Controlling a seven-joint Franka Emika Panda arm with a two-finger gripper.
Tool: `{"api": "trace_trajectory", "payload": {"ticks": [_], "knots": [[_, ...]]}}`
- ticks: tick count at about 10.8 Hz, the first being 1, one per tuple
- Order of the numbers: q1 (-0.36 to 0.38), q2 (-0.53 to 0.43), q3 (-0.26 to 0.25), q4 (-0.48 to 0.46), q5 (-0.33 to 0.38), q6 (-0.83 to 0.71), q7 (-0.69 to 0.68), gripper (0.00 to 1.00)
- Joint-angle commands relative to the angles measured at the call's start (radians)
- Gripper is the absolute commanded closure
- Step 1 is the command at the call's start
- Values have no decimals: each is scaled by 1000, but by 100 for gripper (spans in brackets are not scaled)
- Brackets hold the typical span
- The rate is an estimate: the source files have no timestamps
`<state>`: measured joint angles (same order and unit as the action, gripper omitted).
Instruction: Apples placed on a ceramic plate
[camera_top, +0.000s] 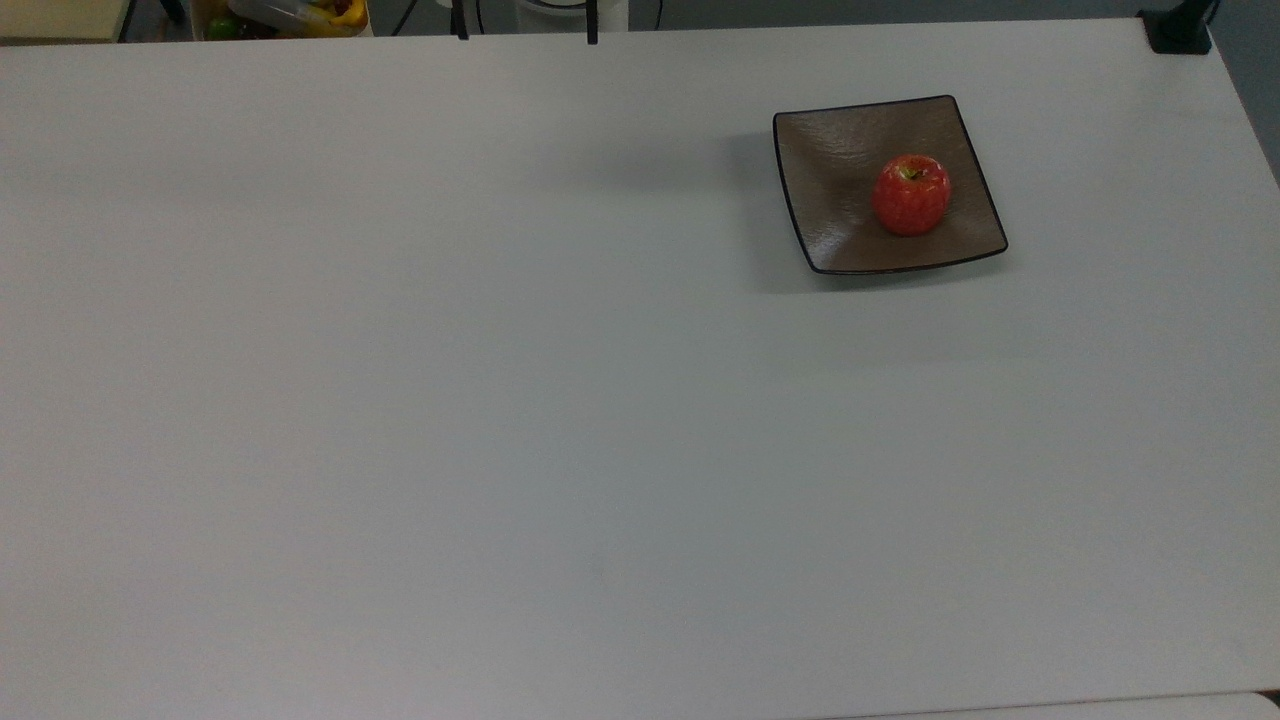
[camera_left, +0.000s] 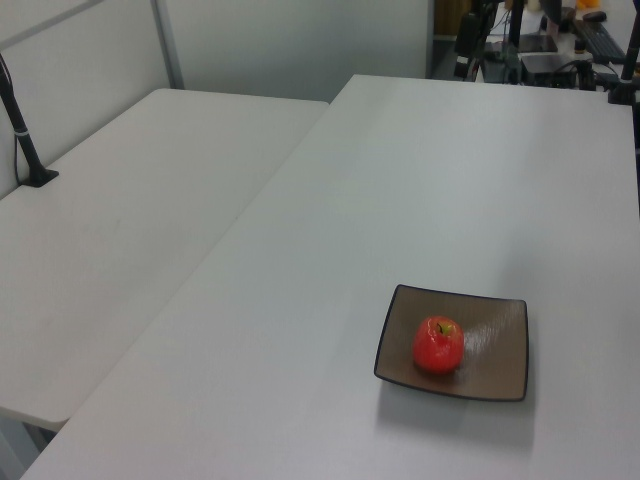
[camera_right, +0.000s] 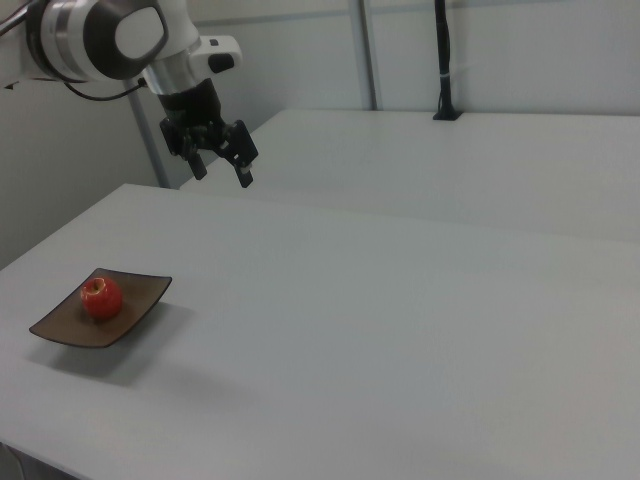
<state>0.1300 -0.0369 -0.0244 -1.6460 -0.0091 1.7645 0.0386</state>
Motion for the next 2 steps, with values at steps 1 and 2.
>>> {"api": "trace_trajectory", "payload": {"ticks": [1,2], "knots": [[-7,-26,1,-40,49,1,-72,0],[-6,-24,3,-37,49,-23,-74,0]]}}
